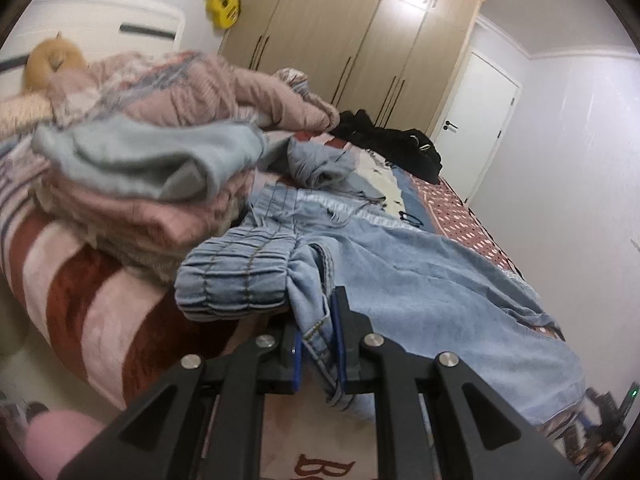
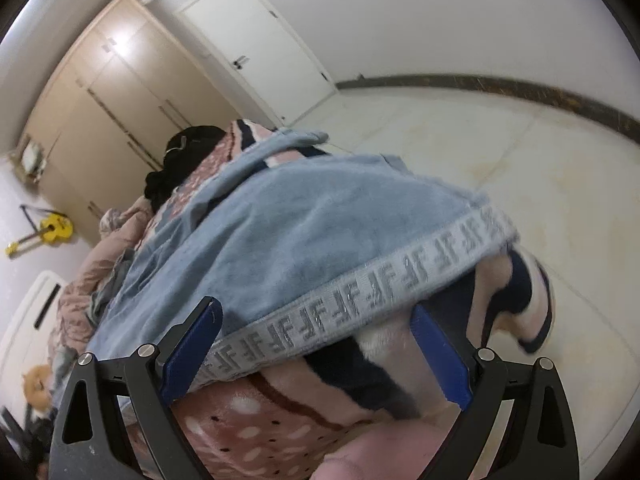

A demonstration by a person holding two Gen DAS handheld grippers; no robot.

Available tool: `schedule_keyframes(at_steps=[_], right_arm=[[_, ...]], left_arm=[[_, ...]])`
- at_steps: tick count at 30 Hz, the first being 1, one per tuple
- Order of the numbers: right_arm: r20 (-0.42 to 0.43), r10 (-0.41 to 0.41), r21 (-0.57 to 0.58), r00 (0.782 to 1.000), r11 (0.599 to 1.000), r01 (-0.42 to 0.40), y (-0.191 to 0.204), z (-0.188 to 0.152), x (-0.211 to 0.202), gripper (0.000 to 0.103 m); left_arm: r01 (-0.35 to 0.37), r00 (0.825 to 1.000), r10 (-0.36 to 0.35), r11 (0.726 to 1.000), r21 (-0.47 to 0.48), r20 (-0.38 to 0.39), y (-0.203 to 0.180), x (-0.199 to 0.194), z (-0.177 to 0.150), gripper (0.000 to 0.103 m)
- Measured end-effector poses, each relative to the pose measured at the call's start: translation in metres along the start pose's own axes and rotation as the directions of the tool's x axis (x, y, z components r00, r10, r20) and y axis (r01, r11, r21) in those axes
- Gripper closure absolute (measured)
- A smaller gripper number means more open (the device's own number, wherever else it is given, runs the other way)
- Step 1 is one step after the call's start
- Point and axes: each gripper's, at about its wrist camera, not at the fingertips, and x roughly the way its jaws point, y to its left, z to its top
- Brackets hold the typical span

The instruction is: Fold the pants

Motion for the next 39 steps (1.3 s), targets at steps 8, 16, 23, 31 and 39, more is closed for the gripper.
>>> schedule_keyframes(at_steps=[8, 16, 23, 31, 39], right_arm=[[0.056, -0.009, -0.054, 0.998, 0.998, 0.012, 0.012, 0.015, -0.006, 0.037], [0.098, -0.087, -0.252, 0.991, 0.962, 0.110, 0.053, 0.039, -0.004, 0.095], [0.121, -0.037, -0.451, 0.992, 0.888, 0.088, 0.117, 0.090, -0.001, 0.096], [0.091, -0.056, -0.568, 0.994, 0.817, 0.098, 0.172, 0.153, 0.046, 0.096], [0.059, -0.134, -0.566, 0.989, 0.812, 0.143, 0.185, 0.196, 0.122, 0.096]], left_arm=[[0.001, 1.000, -0.001, 1.000, 0.008, 0.013, 0.002, -0.009, 0.002, 0.093], [0.017, 1.000, -0.018, 0.997, 0.069, 0.010, -0.011, -0.010, 0.032, 0.093], [0.004, 1.000, -0.003, 0.980, 0.198, -0.007, -0.036, 0.009, 0.078, 0.093], [-0.044, 0.992, 0.066, 0.979, 0.201, -0.106, -0.052, 0.072, 0.137, 0.093], [-0.103, 0.975, 0.152, 0.956, 0.273, -0.164, -0.068, 0.151, 0.158, 0.093]])
